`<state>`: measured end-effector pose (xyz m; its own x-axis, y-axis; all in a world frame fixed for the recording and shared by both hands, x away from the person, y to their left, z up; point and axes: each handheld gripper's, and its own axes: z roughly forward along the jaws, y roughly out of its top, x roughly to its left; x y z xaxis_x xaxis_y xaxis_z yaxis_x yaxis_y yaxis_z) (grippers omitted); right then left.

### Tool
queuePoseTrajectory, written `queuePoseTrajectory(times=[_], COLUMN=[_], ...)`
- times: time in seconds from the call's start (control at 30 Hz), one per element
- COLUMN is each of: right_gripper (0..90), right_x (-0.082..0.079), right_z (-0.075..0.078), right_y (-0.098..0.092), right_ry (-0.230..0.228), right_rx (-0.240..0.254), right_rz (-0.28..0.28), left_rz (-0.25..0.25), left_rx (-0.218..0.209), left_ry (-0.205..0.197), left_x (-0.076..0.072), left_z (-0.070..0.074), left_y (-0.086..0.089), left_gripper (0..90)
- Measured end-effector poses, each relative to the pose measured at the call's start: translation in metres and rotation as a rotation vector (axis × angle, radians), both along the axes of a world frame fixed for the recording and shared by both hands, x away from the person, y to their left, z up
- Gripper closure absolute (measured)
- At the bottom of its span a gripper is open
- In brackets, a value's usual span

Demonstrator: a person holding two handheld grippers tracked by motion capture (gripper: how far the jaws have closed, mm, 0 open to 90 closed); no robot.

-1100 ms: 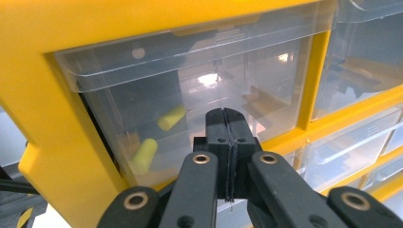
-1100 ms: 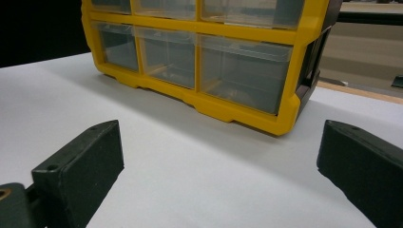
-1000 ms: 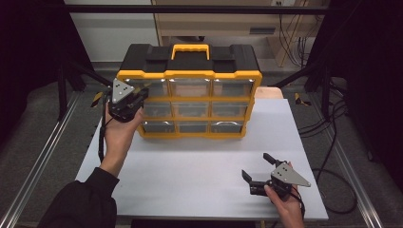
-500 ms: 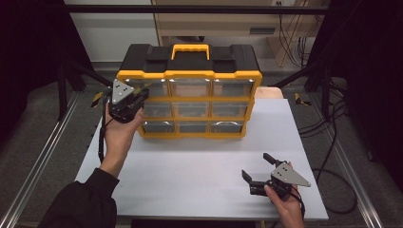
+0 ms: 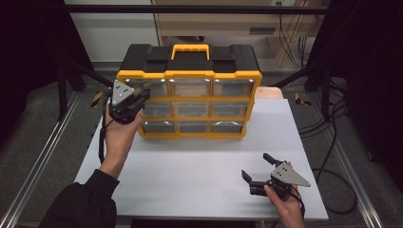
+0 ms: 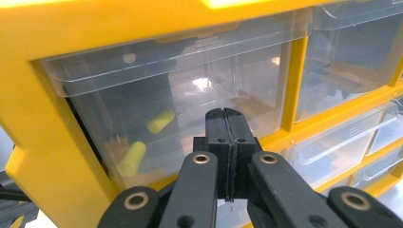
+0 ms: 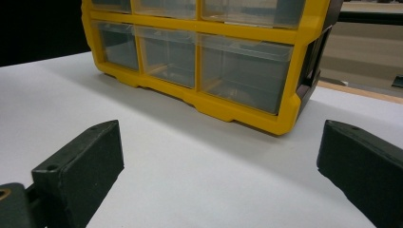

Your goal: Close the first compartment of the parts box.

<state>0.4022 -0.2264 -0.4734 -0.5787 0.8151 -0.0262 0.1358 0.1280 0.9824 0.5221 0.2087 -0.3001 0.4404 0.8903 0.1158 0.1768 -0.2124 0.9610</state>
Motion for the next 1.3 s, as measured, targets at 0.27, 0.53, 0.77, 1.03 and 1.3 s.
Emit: queuePoseTrajectory(times=[0.27, 0.53, 0.77, 1.03, 1.3], right_gripper=[1.9, 1.9, 1.9, 1.9, 1.9], right_x=[0.0, 0.0, 0.0, 0.0, 0.0], right_z=[0.0, 0.0, 0.0, 0.0, 0.0], right_y=[0.0, 0.0, 0.0, 0.0, 0.001], right_ry=[0.0, 0.002, 0.003, 0.0, 0.003], right_rx=[0.0, -0.002, -0.001, 0.0, -0.001], right_rz=[0.0, 0.0, -0.001, 0.0, -0.001], left_rz=[-0.012, -0.035, -0.059, -0.075, -0.112], left_rx=[0.001, -0.028, -0.043, -0.068, -0.072], left_ry=[-0.008, -0.011, -0.015, -0.042, -0.102], left_x=[-0.004, -0.014, -0.023, -0.036, -0.045], left_z=[0.001, -0.004, -0.007, -0.008, -0.007], left_y=[-0.001, -0.002, -0.006, -0.011, -0.015], left_gripper=[90.0, 90.0, 90.0, 73.8, 40.6])
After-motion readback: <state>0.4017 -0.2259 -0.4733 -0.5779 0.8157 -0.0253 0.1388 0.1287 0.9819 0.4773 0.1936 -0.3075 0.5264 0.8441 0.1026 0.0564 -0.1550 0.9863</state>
